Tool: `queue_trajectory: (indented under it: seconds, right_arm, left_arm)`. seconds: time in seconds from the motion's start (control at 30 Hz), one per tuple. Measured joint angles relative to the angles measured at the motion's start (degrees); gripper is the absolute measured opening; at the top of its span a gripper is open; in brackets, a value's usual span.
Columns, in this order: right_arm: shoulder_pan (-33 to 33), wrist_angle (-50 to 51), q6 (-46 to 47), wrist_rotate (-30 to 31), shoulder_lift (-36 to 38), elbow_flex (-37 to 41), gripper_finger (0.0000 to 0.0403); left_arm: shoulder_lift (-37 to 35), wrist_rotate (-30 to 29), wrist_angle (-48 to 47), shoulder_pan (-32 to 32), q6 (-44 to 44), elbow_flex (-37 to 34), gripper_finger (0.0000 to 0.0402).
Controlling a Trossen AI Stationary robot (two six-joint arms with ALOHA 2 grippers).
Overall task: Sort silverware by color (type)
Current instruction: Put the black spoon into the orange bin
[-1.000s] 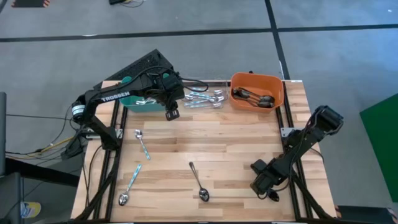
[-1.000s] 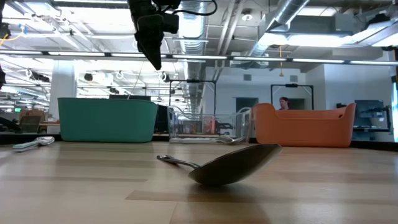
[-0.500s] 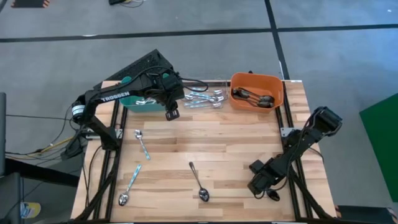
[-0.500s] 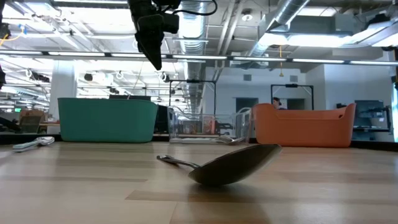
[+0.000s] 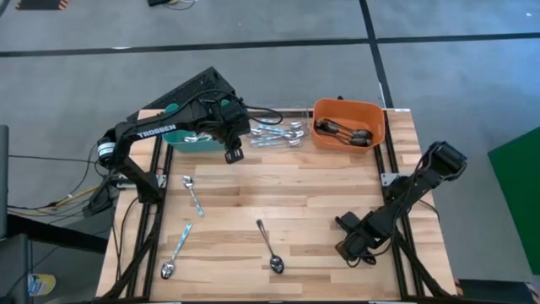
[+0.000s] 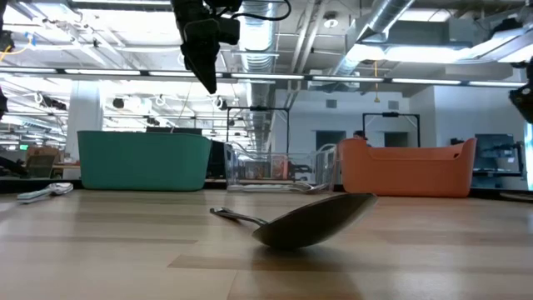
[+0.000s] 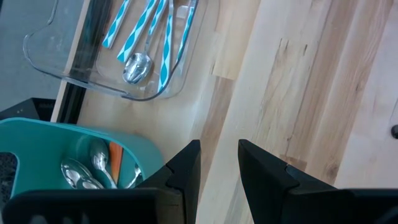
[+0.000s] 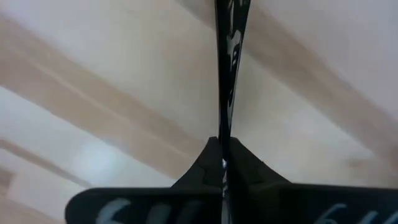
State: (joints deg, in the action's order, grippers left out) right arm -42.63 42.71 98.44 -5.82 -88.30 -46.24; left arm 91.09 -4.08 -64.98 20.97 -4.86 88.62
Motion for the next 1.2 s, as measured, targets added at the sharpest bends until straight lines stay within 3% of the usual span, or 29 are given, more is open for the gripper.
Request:
queue_trajectory:
  seconds: [0.17,0.43,0.63,0.9,1.2]
  right_arm:
    - [0.0,0.8,-0.1,3.4,3.5,-0.1,0.0012]
    - [2.9,3.7,-3.0,15.5,12.2,-0.3,0.0012]
    - [9.5,6.2,-9.1,27.0,19.0,-0.3,0.0012]
    - [24.3,4.7,-28.6,31.6,26.4,-0.3,0.0012]
    - [47.7,-2.0,-57.2,31.4,32.1,-0.3,0.0013]
  left_arm:
    - [0.0,0.0,0.0,0.0,0.0,0.0,0.0096]
    - [0.0,0.1,0.7,0.0,0.0,0.0,0.0096]
    - [0.0,0.1,5.6,0.0,0.2,0.0,0.0096]
    - [0.0,0.0,6.8,0.0,1.5,0.0,0.0096]
    - [0.0,0.0,5.6,0.0,2.1,0.0,0.0096]
